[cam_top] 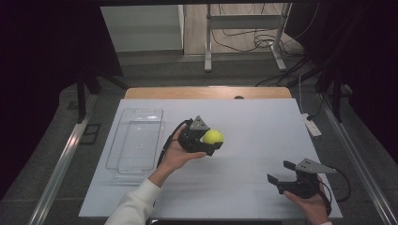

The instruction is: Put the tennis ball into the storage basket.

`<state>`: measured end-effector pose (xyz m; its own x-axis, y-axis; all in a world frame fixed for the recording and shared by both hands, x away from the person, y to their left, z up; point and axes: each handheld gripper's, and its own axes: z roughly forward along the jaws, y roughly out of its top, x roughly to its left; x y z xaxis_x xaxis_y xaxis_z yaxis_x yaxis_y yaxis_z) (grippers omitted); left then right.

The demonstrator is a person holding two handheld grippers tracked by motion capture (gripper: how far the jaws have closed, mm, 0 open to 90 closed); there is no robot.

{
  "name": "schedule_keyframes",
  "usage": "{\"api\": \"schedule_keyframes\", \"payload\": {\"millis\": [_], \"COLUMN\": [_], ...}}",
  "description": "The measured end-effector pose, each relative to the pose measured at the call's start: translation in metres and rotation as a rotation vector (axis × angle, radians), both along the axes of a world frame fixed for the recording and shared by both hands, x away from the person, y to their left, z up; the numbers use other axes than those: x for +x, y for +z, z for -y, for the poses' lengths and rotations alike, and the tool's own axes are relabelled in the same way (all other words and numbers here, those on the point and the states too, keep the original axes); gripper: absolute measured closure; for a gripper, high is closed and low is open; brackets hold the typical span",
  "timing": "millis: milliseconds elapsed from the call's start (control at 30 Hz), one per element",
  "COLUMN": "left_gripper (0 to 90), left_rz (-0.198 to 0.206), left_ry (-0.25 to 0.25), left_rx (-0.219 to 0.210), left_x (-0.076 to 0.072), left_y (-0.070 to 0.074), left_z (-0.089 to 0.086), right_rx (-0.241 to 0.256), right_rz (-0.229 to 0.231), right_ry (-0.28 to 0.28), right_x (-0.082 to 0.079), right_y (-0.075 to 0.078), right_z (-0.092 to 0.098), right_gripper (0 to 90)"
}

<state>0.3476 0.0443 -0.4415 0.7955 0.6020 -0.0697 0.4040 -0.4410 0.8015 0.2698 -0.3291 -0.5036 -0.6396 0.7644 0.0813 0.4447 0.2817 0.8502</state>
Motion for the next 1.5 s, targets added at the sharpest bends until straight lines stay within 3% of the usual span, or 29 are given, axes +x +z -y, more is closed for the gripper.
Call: {"api": "schedule_keyframes", "payload": {"millis": [1500], "left_gripper": [26.7], "left_rz": [0.091], "left_ry": [0.071], "left_rx": [-0.122], "left_x": [-0.01], "left_y": [0.03], "left_z": [-0.032], "right_rx": [-0.008], "right_rz": [0.001], "right_ry": [-0.001], "right_x": [0.0], "right_y": [0.0], "right_z": [-0.001], "right_gripper": [11.4]}}
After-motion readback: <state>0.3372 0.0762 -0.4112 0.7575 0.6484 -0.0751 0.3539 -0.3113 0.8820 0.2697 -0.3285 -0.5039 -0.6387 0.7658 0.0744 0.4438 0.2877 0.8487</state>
